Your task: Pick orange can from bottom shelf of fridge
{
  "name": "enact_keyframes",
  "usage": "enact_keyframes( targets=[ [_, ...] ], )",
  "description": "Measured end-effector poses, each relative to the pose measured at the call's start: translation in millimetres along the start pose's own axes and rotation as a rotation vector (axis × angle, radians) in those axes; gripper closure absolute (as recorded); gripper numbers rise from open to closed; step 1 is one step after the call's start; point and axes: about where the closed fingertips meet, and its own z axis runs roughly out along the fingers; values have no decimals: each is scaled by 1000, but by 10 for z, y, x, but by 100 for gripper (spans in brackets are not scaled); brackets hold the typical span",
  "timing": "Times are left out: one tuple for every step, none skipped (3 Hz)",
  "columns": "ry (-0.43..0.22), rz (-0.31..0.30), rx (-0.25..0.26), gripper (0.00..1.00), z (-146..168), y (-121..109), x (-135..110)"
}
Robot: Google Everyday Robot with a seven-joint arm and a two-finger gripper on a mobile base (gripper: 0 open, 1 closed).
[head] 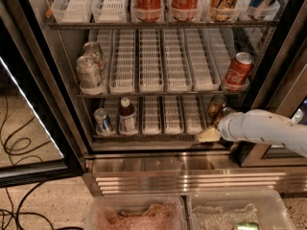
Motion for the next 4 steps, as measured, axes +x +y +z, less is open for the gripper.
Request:
enact_keyframes(
  targets=[
    [-10,14,15,0,-23,-27,-2],
    [-12,17,17,0,-27,-31,-3],
    [-32,-44,-14,0,-77,46,-74],
    [-72,-227,-108,0,-195,302,-213]
  ],
)
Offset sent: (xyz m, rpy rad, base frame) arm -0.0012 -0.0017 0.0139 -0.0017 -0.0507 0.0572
